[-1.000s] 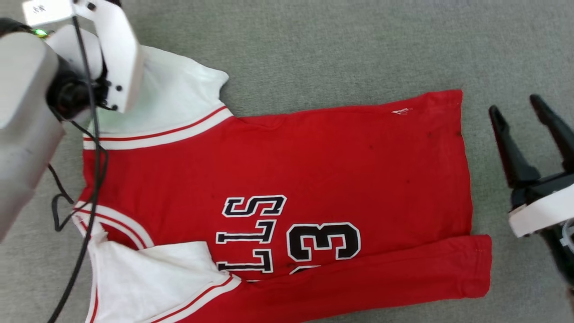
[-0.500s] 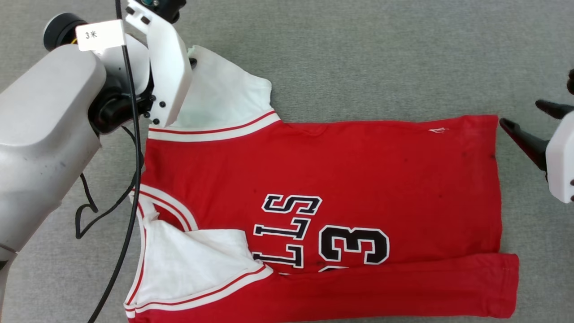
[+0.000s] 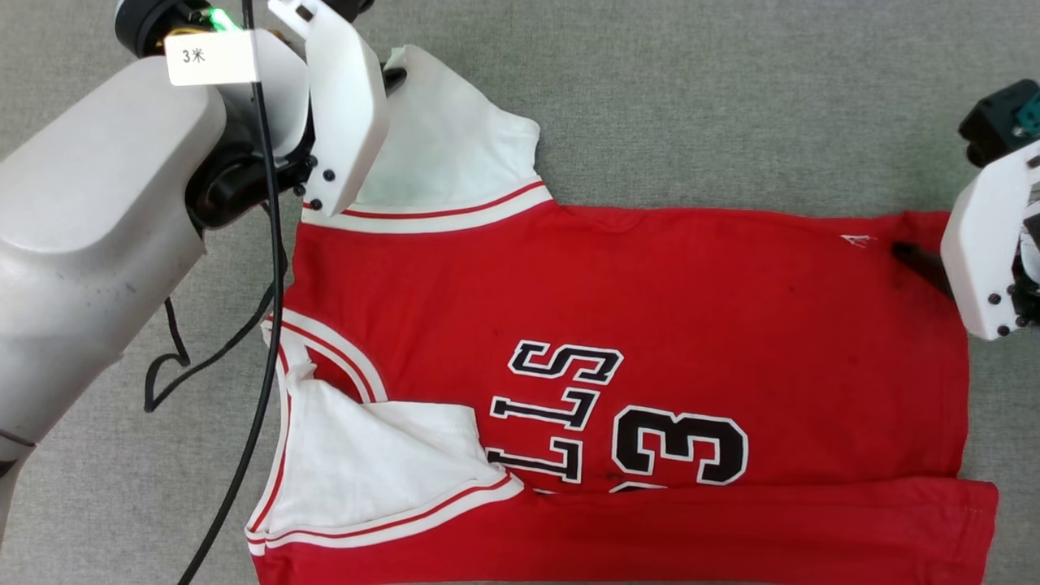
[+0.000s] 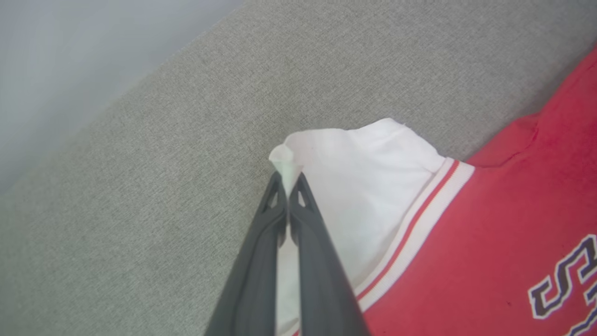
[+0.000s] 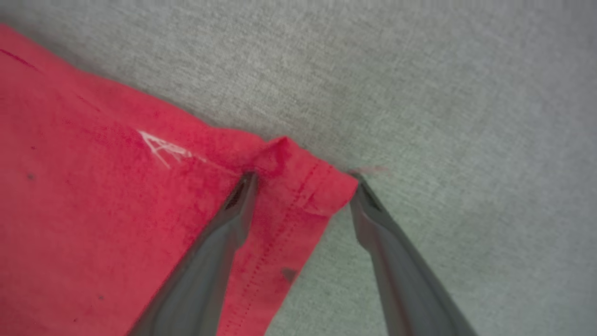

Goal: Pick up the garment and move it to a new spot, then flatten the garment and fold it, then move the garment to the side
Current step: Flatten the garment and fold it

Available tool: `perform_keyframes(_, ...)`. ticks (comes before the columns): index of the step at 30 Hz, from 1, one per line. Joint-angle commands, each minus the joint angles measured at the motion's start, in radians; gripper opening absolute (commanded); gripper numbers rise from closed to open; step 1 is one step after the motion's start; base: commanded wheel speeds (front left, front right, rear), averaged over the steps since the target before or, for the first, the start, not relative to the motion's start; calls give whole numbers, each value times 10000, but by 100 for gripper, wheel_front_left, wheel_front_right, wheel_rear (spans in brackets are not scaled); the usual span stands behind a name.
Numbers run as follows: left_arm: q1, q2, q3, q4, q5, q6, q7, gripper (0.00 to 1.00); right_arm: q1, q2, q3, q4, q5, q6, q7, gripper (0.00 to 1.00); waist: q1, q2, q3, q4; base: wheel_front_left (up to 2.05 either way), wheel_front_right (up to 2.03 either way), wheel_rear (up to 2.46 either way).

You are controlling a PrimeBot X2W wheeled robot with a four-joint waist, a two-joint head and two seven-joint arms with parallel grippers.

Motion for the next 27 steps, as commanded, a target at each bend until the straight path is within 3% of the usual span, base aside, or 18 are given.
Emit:
perform_keyframes(1,-128,2,-55,-25,-15,-8,-116,0,107,191,491,381,43,-5,40,100,0,0,122,80,0,0,0)
perform_keyframes(5,-242,42,-180,48,-105,-9,-256,0,270,358,1307,899,256,10,-90,100,0,0,208,105,0,0,0)
perform_keyframes(6,-256,39,-205,73,-128,-9,-311,0,264,375,1432,999,326,10,-187,79,0,0,214,108,0,0,0)
perform_keyframes(7,-256,52,-227,107,-162,-9,-342,0,221,396,1524,1084,389,11,-307,15,0,0,207,106,0,0,0)
perform_keyframes(8,-245,72,-255,156,-203,-9,-393,0,161,408,1609,1159,461,11,-449,0,0,0,182,100,0,0,0)
perform_keyframes(19,436,256,-502,348,-687,-9,-1227,0,137,-195,1516,1312,1018,-5,-2865,0,0,0,-1108,93,0,0,0)
perform_keyframes(27,1533,939,-761,-253,-1058,16,-1589,0,1426,-481,1333,922,1443,-6,-4243,0,0,0,-2382,190,0,0,0)
